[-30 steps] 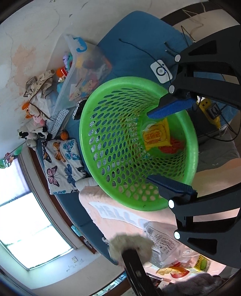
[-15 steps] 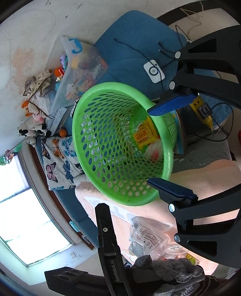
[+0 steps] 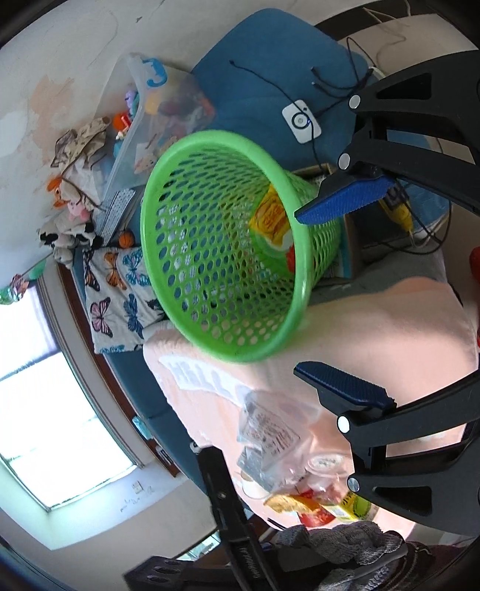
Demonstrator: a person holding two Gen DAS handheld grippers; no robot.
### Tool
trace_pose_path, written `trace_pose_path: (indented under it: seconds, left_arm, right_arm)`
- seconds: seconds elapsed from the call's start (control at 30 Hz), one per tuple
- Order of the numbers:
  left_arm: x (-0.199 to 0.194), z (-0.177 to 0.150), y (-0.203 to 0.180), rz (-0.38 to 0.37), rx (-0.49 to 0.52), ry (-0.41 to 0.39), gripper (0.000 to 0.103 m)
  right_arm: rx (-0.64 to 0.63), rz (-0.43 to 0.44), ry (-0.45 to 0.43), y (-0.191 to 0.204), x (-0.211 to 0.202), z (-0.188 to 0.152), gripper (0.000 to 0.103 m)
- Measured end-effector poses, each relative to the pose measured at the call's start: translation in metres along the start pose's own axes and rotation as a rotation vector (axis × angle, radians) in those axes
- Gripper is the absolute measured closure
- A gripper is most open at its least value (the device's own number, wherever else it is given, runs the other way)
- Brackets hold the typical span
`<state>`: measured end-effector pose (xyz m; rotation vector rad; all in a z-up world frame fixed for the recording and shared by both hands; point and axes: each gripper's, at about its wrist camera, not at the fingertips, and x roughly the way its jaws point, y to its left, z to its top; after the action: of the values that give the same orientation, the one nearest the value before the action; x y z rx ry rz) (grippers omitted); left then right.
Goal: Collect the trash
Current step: 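Move both tools back over the table toward the bread and plastic bag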
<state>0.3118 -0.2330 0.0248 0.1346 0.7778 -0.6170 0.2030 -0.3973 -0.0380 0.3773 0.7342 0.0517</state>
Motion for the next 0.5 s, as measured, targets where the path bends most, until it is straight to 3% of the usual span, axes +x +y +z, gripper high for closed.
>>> trace_pose_path:
  seconds: [0.23,0.5]
  left_arm:
    - [-0.045,-0.032,0.049,0.074,-0.061,-0.036,0.038]
    - [-0.069,-0.063,0.105,0.157,-0.138,-0.022,0.038]
  right_arm:
    - [-0.048,0.016,-0.010,0.034,-0.005,-0.006,0.018]
    - [-0.101,0.046,0.011,0.072,0.001,-0.013,0.018]
